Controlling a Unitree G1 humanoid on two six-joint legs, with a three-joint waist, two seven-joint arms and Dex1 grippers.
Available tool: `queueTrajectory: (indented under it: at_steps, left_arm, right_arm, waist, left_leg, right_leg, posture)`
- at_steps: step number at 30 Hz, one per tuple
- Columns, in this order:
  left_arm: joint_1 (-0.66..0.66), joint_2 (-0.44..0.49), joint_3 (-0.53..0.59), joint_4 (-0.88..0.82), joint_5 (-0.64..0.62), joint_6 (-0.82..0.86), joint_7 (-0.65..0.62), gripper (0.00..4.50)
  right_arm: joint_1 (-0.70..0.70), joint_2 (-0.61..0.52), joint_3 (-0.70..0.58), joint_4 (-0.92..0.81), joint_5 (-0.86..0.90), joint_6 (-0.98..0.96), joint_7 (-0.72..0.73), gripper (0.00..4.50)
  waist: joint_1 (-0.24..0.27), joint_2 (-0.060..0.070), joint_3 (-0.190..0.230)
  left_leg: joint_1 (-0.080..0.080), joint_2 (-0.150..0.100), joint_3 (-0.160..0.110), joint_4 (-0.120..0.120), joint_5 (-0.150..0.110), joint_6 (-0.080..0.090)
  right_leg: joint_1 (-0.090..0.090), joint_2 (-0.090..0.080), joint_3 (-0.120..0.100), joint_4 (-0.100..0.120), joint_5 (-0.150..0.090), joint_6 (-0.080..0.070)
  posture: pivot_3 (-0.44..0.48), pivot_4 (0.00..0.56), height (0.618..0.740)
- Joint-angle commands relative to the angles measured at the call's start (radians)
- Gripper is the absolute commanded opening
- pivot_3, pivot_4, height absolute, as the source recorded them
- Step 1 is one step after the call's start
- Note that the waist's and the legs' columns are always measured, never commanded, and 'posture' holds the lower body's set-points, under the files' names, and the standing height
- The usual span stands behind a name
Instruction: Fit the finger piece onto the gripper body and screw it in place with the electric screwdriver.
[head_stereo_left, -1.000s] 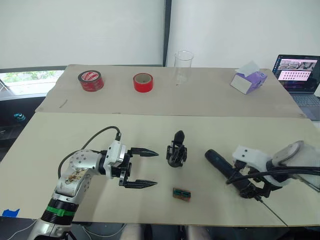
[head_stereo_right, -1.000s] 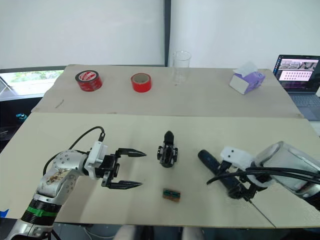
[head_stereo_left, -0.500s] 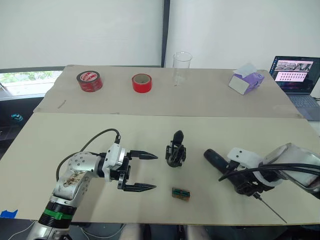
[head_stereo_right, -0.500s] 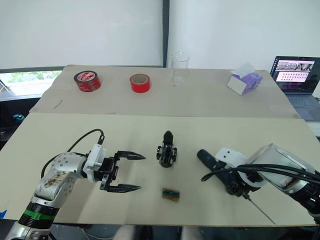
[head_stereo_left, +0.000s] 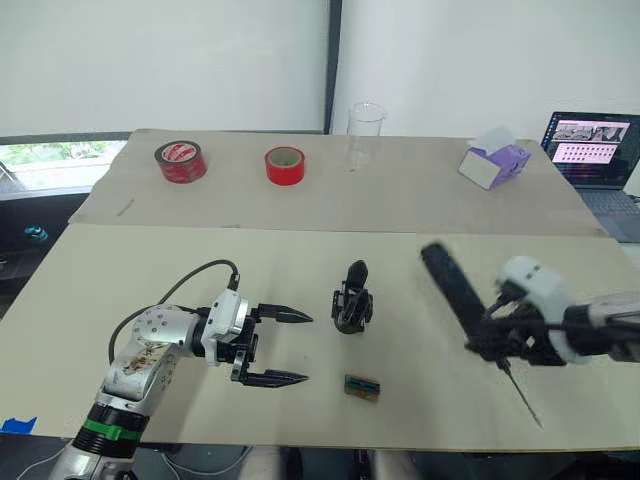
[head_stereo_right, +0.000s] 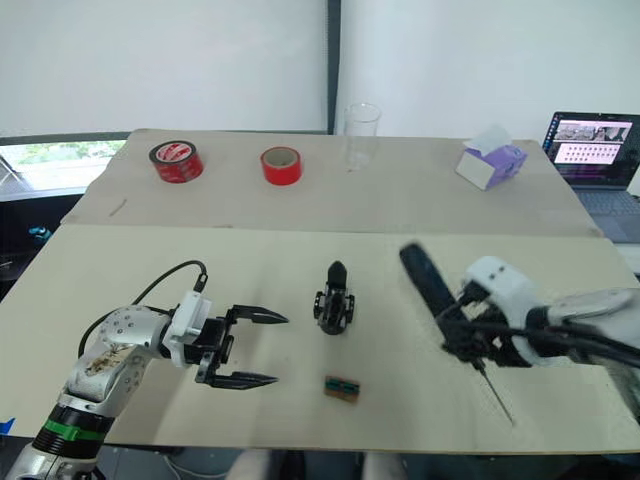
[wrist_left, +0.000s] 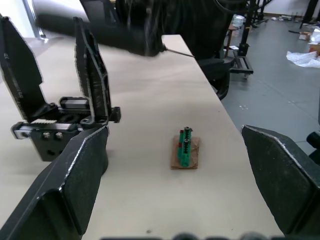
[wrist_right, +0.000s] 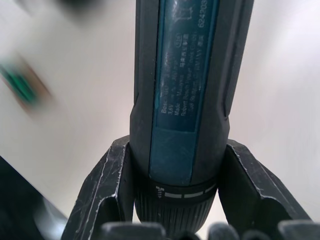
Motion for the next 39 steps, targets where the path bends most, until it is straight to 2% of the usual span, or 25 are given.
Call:
queueTrajectory:
  at_steps: [1, 4, 7, 9, 11, 13, 15, 18, 24, 26, 32, 39]
  left_arm:
    - [-0.014, -0.003, -0.002, 0.012, 0.002, 0.0, 0.001, 4.5]
    - [-0.016, -0.009, -0.03, 0.028, 0.036, 0.003, 0.018, 4.5]
    - [-0.015, -0.009, -0.056, 0.044, 0.076, -0.013, 0.025, 4.5]
    - [-0.014, -0.016, -0.067, 0.06, 0.098, -0.032, 0.034, 4.5]
    - [-0.014, -0.021, -0.072, 0.074, 0.115, -0.048, 0.039, 4.5]
    - [-0.01, -0.034, -0.088, 0.093, 0.141, -0.067, 0.051, 4.5]
    - [-0.003, -0.049, -0.104, 0.106, 0.161, -0.079, 0.062, 4.5]
    - [0.02, -0.072, -0.141, 0.132, 0.2, -0.119, 0.067, 4.5]
    - [0.02, -0.127, -0.199, 0.152, 0.25, -0.144, 0.106, 4.5]
    - [0.017, -0.148, -0.228, 0.138, 0.264, -0.139, 0.116, 4.5]
    - [0.01, -0.192, -0.305, 0.12, 0.301, -0.125, 0.136, 4.5]
    - [0.02, -0.228, -0.336, 0.144, 0.335, -0.118, 0.184, 4.5]
  right_arm:
    - [-0.013, 0.137, -0.366, -0.083, 0.165, -0.005, 0.057, 1.91]
    - [0.026, 0.297, -0.518, -0.175, 0.272, -0.129, 0.024, 1.91]
    - [0.081, 0.441, -0.496, -0.29, 0.325, -0.323, -0.032, 1.91]
    - [0.148, 0.544, -0.417, -0.369, 0.327, -0.478, -0.074, 1.91]
    - [0.221, 0.581, -0.332, -0.392, 0.31, -0.625, -0.077, 1.91]
    - [0.32, 0.593, -0.181, -0.393, 0.159, -0.829, 0.004, 1.91]
    - [0.359, 0.621, -0.058, -0.385, 0.061, -0.969, 0.036, 1.91]
    - [0.372, 0.638, 0.1, -0.326, -0.03, -1.124, 0.071, 1.91]
    - [0.38, 0.592, 0.258, -0.225, -0.095, -1.281, 0.113, 1.91]
    - [0.379, 0.569, 0.281, -0.208, -0.085, -1.297, 0.118, 1.91]
    - [0.398, 0.498, 0.288, -0.186, -0.051, -1.317, 0.125, 1.91]
    - [0.423, 0.451, 0.294, -0.175, -0.043, -1.349, 0.12, 1.91]
  waist:
    - [0.003, 0.0, 0.0]
    - [0.003, 0.0, 0.0]
    - [-0.002, 0.0, 0.0]
    - [-0.007, 0.001, 0.0]
    - [-0.009, 0.001, 0.0]
    - [-0.01, 0.001, 0.0]
    - [-0.01, 0.001, 0.0]
    - [-0.011, 0.001, 0.0]
    - [-0.006, 0.001, 0.0]
    - [-0.006, 0.001, 0.0]
    - [-0.006, 0.001, 0.0]
    - [-0.006, 0.001, 0.0]
  left_leg:
    - [0.0, 0.0, 0.0, 0.0, 0.0, 0.0]
    - [0.001, 0.0, 0.0, 0.0, 0.0, 0.001]
    - [0.006, 0.0, -0.001, -0.001, -0.001, 0.002]
    - [0.007, 0.0, 0.0, -0.001, -0.001, 0.002]
    - [0.009, 0.0, -0.001, -0.003, -0.001, 0.001]
    - [0.009, 0.0, 0.0, -0.003, -0.001, 0.001]
    - [0.01, 0.0, 0.0, -0.003, -0.001, 0.001]
    - [0.01, -0.001, 0.001, -0.002, 0.0, 0.0]
    - [0.01, -0.001, 0.001, -0.003, 0.0, 0.0]
    - [0.01, -0.001, 0.001, -0.002, -0.001, 0.001]
    - [0.01, -0.001, 0.001, -0.002, -0.001, 0.002]
    - [0.01, -0.001, 0.0, -0.002, -0.002, 0.003]
  right_leg:
    - [0.0, 0.0, 0.0, 0.0, 0.0, 0.0]
    - [0.002, 0.001, 0.0, -0.001, 0.0, 0.0]
    - [0.008, 0.0, 0.0, -0.001, -0.001, 0.002]
    - [0.008, 0.0, 0.0, -0.001, -0.004, 0.006]
    - [0.009, 0.0, 0.001, -0.001, -0.004, 0.007]
    - [0.008, 0.0, 0.001, -0.001, -0.004, 0.006]
    - [0.01, 0.0, 0.001, -0.001, -0.005, 0.006]
    - [0.009, 0.0, 0.001, -0.001, -0.005, 0.006]
    - [0.009, 0.0, 0.001, 0.0, -0.006, -0.001]
    - [0.009, -0.001, 0.001, -0.001, -0.005, -0.006]
    - [0.01, -0.001, 0.001, -0.001, -0.005, -0.005]
    - [0.01, -0.001, 0.001, -0.001, -0.005, -0.004]
  posture:
    - [0.0, 0.15, 0.74]
    - [0.0, 0.15, 0.74]
    - [0.0, 0.15, 0.74]
    - [0.0, 0.15, 0.74]
    - [0.0, 0.15, 0.74]
    - [0.0, 0.15, 0.74]
    - [0.0, 0.15, 0.74]
    - [0.0, 0.15, 0.74]
    - [0.0, 0.15, 0.74]
    - [0.0, 0.15, 0.74]
    - [0.0, 0.15, 0.74]
    - [0.0, 0.15, 0.74]
